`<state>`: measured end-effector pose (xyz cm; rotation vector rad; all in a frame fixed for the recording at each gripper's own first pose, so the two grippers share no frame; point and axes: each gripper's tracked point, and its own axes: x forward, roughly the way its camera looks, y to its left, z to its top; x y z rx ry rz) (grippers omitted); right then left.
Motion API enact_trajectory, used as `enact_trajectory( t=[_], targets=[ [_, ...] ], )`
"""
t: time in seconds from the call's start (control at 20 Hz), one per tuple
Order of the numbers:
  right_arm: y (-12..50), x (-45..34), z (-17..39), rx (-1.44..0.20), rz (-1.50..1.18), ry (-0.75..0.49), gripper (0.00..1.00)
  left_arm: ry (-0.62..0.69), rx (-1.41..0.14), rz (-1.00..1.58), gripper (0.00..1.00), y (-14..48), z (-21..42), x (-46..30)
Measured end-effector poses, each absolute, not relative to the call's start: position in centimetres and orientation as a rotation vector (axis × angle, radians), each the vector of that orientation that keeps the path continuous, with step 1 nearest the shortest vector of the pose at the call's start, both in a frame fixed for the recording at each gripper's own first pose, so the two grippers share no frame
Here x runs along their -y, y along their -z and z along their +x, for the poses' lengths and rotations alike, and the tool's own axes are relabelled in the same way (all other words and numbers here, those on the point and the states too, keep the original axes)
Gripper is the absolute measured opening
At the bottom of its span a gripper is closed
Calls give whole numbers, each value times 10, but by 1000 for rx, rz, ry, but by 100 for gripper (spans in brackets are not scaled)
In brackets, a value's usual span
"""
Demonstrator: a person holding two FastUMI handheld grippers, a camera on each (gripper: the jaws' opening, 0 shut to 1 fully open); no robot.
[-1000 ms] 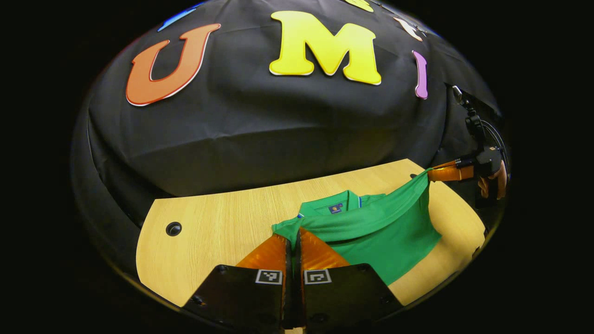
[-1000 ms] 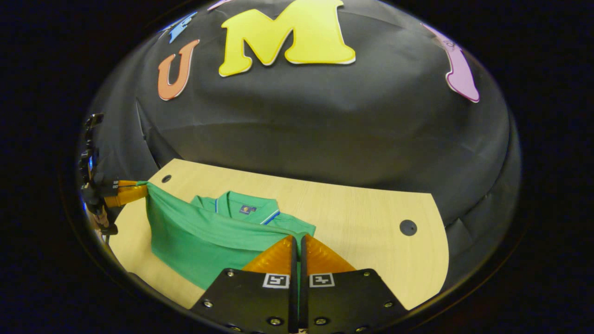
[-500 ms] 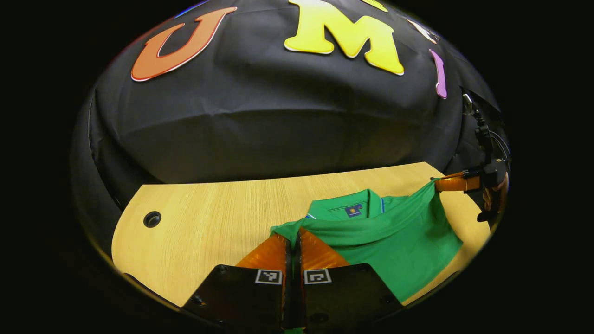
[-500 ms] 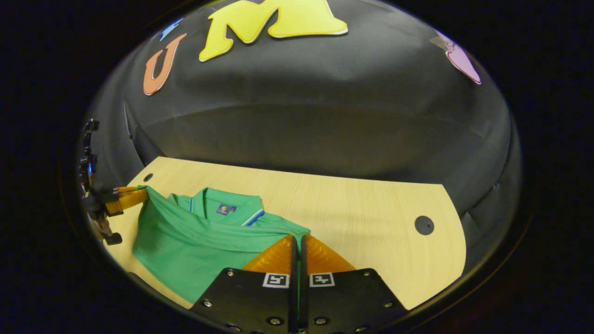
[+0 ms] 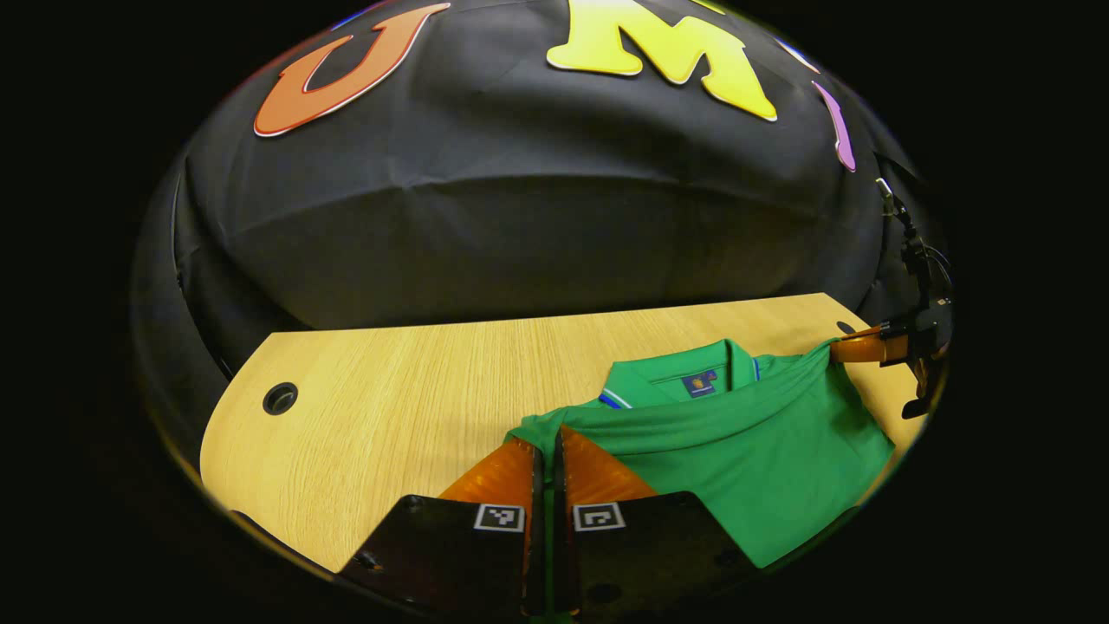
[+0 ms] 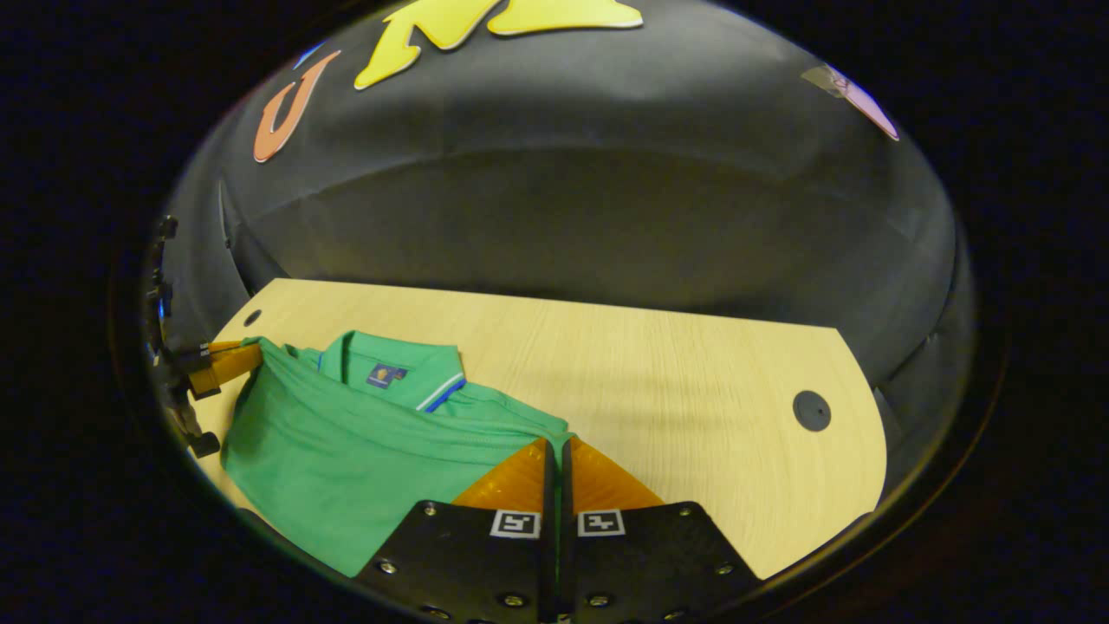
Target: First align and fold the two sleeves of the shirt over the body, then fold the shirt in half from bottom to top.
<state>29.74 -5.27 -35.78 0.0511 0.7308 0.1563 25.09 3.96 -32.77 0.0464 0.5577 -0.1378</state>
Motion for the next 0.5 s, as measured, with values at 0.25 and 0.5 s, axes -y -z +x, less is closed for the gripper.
enact_trajectory(
  t=[0.25, 0.5],
  targets=[
    [360, 59, 294, -730, 51, -121, 12, 122, -550, 21, 38, 320, 246, -39],
    [342, 69, 283, -699, 59, -82, 62, 103, -535, -4, 100, 301, 237, -41]
  ],
)
